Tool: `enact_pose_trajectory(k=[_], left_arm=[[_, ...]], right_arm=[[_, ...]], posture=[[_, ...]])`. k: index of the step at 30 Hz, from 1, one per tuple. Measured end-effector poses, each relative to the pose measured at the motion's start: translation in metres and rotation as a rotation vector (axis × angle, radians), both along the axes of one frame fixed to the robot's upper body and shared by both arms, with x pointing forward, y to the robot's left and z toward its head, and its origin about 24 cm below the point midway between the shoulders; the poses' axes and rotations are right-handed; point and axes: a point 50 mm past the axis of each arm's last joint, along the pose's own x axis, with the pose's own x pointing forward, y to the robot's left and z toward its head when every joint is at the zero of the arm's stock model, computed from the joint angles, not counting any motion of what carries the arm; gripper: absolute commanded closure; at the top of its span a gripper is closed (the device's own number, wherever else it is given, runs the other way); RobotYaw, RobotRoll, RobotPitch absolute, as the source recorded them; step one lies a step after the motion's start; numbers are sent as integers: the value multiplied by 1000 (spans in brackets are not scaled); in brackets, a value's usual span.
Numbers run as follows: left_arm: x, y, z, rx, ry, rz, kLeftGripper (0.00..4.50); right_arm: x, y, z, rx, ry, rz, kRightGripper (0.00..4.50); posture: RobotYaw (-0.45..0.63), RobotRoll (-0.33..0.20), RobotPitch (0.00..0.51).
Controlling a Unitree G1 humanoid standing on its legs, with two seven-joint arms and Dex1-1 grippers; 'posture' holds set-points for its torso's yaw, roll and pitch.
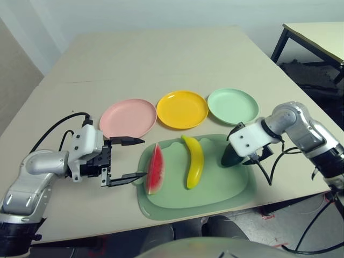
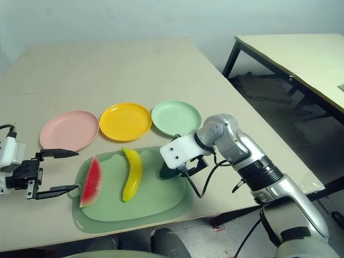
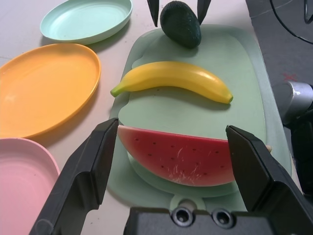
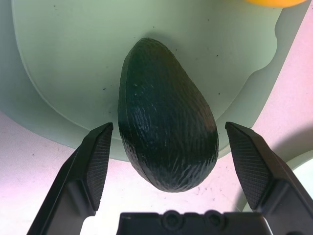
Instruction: Place the fruits into color-matched plates.
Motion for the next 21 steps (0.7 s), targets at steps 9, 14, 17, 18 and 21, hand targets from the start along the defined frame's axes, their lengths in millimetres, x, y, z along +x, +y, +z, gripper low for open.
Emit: enact_pose_trajectory(k=[9,14,17,18,21], left_arm=[[0,0,0,4,-4,-1,0],[0,0,0,8,-5,0,0],[0,0,0,7,-6,1,0],[0,0,0,-4,-9,3,0],[5,-5,5,-113,-41,20,0]], right_arm=[[-2,1,-1,-4,13,-9,1390],[-3,2,0,-3,26,-13,1390],[-1,3,6,4,36,-29,1390],[1,3,10,10,29,-33,1390],[13,5,32,25,0,-64,1390]], posture=[[29,0,0],[24,0,0],[24,0,0],[18,0,0],[13,0,0]])
